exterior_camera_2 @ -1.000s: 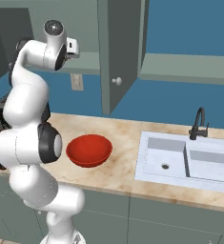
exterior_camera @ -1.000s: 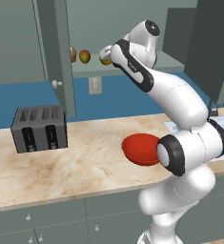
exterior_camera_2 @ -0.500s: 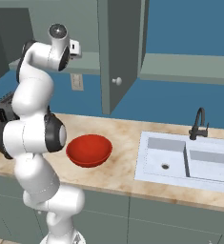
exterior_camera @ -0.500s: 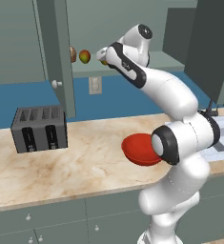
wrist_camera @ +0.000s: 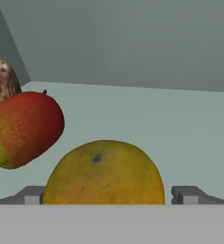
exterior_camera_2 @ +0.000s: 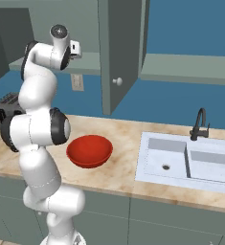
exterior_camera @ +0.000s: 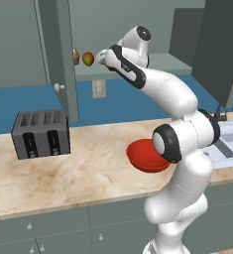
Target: Open the cabinet. Pick the orange and mango from the cabinet and place them into the bowl. Then close the cabinet.
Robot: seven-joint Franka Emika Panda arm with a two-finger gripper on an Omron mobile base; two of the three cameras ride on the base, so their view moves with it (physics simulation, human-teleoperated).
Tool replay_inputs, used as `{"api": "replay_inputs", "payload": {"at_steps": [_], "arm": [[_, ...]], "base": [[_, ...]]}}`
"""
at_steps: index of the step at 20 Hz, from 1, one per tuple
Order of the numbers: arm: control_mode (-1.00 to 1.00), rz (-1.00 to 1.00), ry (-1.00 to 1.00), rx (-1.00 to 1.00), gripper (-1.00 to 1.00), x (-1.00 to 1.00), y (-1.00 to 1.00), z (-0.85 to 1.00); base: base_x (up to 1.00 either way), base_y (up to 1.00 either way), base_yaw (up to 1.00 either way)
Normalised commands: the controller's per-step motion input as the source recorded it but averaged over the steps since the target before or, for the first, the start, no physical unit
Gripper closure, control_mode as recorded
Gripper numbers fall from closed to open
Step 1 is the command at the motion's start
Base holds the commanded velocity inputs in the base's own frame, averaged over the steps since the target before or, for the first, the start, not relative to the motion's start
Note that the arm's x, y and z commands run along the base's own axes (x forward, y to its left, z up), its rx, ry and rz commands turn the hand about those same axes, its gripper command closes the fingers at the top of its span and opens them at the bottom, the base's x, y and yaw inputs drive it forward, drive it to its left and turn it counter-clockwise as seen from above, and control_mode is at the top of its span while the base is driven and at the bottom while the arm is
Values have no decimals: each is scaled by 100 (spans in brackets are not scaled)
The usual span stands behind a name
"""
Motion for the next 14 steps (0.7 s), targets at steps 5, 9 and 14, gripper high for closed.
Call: {"api": "replay_inputs", "payload": {"at_steps": [5, 9, 14], "arm": [[-100, 0, 12, -2, 100, 0, 16, -29], [-100, 0, 0, 0, 100, 0, 0, 0], [-100, 0, -5, 0, 100, -29, 0, 0]], "base": [[0, 0, 0], [0, 0, 0], [0, 0, 0]]}}
